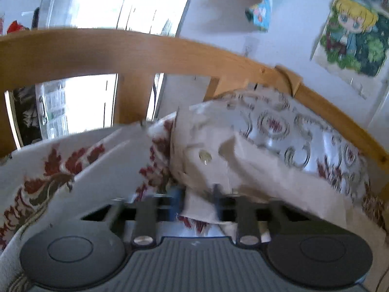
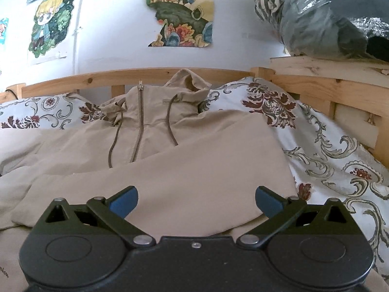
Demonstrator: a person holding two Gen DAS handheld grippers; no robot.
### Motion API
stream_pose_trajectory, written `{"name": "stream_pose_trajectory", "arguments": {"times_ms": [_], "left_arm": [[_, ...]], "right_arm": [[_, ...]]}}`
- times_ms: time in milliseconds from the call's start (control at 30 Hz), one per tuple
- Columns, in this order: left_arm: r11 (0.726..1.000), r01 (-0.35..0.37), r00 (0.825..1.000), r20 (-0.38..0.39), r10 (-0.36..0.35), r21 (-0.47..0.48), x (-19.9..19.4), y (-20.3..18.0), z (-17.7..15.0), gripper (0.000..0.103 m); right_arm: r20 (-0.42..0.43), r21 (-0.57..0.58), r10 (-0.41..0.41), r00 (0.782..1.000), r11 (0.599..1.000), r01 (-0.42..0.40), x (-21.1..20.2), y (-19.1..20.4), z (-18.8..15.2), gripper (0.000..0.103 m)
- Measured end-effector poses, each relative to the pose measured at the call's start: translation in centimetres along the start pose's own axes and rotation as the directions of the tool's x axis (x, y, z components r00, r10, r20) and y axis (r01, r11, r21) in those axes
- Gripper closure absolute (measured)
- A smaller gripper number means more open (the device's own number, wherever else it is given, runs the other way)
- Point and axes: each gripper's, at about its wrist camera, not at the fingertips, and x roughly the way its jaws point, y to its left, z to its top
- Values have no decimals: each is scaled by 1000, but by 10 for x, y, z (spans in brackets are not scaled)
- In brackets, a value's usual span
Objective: Fold large clothes
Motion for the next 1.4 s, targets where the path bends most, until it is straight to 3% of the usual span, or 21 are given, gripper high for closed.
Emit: {"name": "stream_pose_trajectory", "arguments": {"times_ms": [100, 200, 267, 367, 500, 567, 633, 700, 733, 800, 933, 1000, 1100, 1133, 1267, 1300, 1333, 1367, 1400], "left_arm": [[994, 67, 996, 50, -71, 90, -14, -14, 12, 95], [969, 160, 978, 103, -182, 187, -33, -35, 40, 96], [935, 234, 947, 155, -281, 266, -50, -51, 66, 96], [862, 334, 881, 198, -429, 381, -75, -76, 98, 96], [704, 497, 755, 148, -639, 507, -107, -120, 126, 96], [612, 571, 679, 103, -727, 547, -121, -146, 123, 96], [510, 651, 595, 39, -802, 562, -134, -174, 111, 96], [419, 717, 523, -33, -852, 557, -142, -198, 92, 96], [362, 759, 476, -82, -876, 541, -143, -211, 79, 96], [270, 822, 407, -184, -895, 502, -139, -238, 53, 97], [147, 911, 299, -373, -878, 385, -120, -295, -2, 100], [91, 922, 264, -439, -859, 376, -115, -317, -31, 103], [38, 946, 217, -546, -809, 321, -102, -344, -69, 103], [30, 953, 210, -582, -786, 302, -102, -343, -84, 103], [42, 960, 218, -640, -737, 278, -80, -330, -114, 103], [63, 957, 238, -639, -732, 284, -72, -323, -114, 102], [90, 949, 269, -627, -731, 303, -64, -315, -111, 100], [124, 938, 307, -614, -728, 323, -55, -307, -107, 96], [171, 923, 356, -595, -720, 346, -41, -293, -103, 84]], "right_arm": [[1, -1, -1, 1000, 1000, 1, 0, 1, 0, 1], [2, -1, 0, 1000, 1000, 0, 0, 0, 0, 1], [4, 0, 0, 1000, 1000, 0, -1, 0, 0, 1], [10, 3, 0, 1000, 1000, 0, -1, -1, 0, 1], [15, 15, -2, 1000, 1000, 2, -2, -3, 2, 1], [19, 20, -4, 1000, 1000, 3, -2, -3, 3, 1], [23, 20, -8, 1000, 1000, 8, -3, -3, 3, 1], [30, 25, -15, 999, 1000, 14, -4, -4, 4, 1], [34, 27, -18, 999, 1000, 17, -5, -4, 5, 1], [46, 28, -31, 998, 999, 30, -6, -6, 6, 1], [69, 46, -71, 995, 997, 68, -9, -13, 8, 1], [78, 55, -97, 992, 994, 93, -9, -18, 9, 1], [84, 61, -135, 987, 990, 130, -10, -24, 8, 1], [83, 61, -148, 985, 988, 144, -10, -25, 7, 1], [61, 85, -182, 981, 981, 177, -7, -35, 5, 1], [61, 94, -182, 981, 980, 176, -7, -36, 4, 1], [62, 101, -175, 983, 981, 168, -7, -37, 3, 1], [64, 103, -162, 985, 983, 155, -7, -38, 2, 1], [65, 103, -144, 987, 985, 137, -6, -37, 2, 1]]}}
